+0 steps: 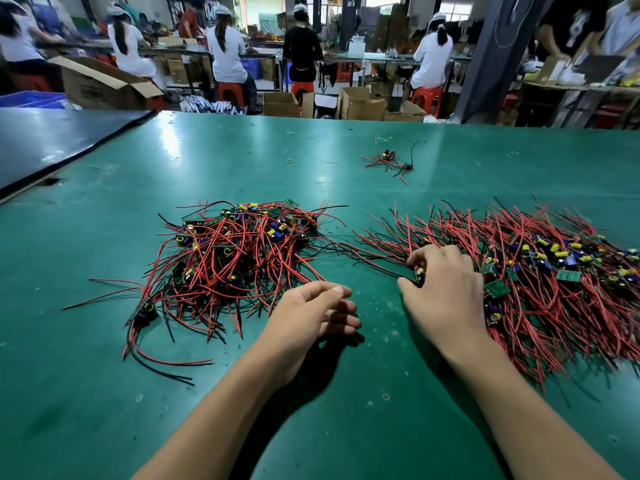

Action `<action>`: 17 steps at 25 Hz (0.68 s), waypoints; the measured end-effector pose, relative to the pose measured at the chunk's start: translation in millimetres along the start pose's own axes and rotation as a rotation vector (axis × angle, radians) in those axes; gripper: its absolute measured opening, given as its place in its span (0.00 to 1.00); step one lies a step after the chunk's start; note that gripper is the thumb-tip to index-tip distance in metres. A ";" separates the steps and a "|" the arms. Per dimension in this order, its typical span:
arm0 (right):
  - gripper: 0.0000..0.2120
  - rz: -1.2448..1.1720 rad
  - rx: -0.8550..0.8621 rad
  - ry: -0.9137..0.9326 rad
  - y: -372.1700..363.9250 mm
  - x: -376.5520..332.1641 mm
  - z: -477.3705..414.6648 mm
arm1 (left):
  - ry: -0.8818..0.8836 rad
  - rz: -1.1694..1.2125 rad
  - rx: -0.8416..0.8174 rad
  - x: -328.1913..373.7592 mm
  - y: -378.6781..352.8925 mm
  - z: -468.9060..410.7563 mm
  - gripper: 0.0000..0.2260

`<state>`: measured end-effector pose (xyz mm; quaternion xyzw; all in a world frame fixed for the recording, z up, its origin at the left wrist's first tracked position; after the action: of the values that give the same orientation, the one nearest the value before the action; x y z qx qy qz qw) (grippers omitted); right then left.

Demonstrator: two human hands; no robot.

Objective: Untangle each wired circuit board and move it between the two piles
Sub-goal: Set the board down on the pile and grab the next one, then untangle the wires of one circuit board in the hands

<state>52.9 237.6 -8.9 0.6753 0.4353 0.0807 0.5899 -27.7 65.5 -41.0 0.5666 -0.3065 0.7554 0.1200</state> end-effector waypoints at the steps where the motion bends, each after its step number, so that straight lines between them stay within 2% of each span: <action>1: 0.09 -0.039 0.006 0.060 -1.7 -9.5 4.9 | -0.001 0.011 0.003 0.4 0.2 -0.5 0.06; 4: 0.06 -0.127 -0.098 0.161 -11.8 -33.6 17.1 | -0.013 0.028 0.020 2.0 1.3 -2.3 0.06; 7: 0.09 0.007 -0.336 0.118 -22.7 -44.0 11.3 | -0.041 -0.006 0.018 3.4 -0.2 -4.1 0.07; 9: 0.09 0.023 -0.407 0.123 -32.4 -57.9 -5.5 | -0.064 -0.036 0.026 4.0 0.2 -6.3 0.06; 13: 0.11 -0.250 -0.306 0.143 -61.7 -96.6 -50.7 | -0.100 -0.052 0.048 4.2 1.0 -8.3 0.05; 17: 0.15 -0.393 -0.290 0.006 -94.1 -111.3 -78.9 | -0.116 -0.110 -0.009 5.7 -1.8 -2.3 0.07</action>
<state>-110.3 211.8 -22.5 0.4857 0.5438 0.0279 0.6838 -30.5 67.3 -35.5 0.6250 -0.2847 0.7121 0.1458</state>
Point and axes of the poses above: each hand's wrist, its own z-axis away from the middle knuckle, its own y-axis out of the back of the hand, x = y × z, the point moved 4 cm from there along -z, towards the middle knuckle, and after that the axes turned 4 degrees about -y, right-handed, at the moved point
